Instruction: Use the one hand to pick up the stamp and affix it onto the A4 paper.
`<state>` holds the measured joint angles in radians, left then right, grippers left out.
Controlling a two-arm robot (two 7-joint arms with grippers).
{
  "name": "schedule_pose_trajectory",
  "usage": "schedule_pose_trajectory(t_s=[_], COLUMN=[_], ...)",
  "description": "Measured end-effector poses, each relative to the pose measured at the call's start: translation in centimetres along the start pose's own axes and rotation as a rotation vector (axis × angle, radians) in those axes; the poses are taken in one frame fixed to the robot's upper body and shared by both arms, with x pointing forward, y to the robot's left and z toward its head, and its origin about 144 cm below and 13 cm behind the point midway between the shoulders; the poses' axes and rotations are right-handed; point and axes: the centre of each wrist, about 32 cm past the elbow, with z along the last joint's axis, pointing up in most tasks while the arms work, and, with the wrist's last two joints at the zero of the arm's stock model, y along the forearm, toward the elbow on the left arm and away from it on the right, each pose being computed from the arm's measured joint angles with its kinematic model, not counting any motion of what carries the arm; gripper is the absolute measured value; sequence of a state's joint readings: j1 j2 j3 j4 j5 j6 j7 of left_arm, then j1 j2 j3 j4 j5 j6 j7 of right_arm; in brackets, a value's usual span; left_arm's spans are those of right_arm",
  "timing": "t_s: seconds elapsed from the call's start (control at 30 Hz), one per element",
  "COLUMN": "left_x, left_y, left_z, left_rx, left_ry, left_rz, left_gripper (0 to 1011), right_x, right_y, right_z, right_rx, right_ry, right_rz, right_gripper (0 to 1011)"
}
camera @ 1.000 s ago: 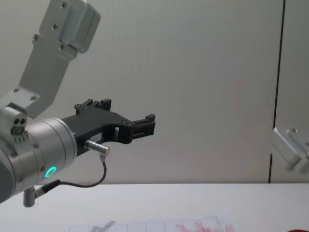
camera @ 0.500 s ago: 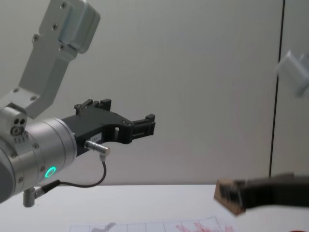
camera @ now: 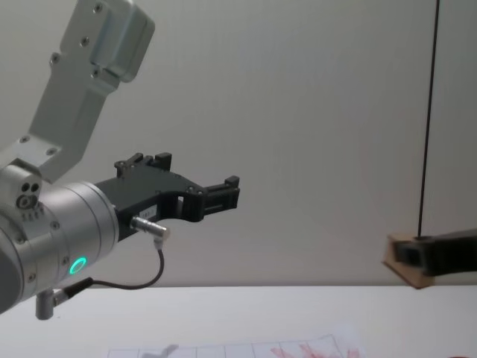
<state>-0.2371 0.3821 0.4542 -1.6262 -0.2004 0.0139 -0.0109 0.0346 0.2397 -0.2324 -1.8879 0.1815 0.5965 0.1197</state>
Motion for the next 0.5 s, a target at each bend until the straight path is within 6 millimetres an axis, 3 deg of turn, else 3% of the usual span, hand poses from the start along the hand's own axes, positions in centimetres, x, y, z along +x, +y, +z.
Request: schedule_pose_trajectory(t_s=[0.5], left_x=[0.0], left_y=[0.0], left_z=[0.0], left_rx=[0.0], left_ry=[0.0], left_rz=[0.0], left_gripper=[1001], right_x=[2.4], right_y=[-0.4], right_z=[-1.6], right_rx=[-0.064], right_ry=[-0.022], right_rz=[-0.147], right_gripper=[214])
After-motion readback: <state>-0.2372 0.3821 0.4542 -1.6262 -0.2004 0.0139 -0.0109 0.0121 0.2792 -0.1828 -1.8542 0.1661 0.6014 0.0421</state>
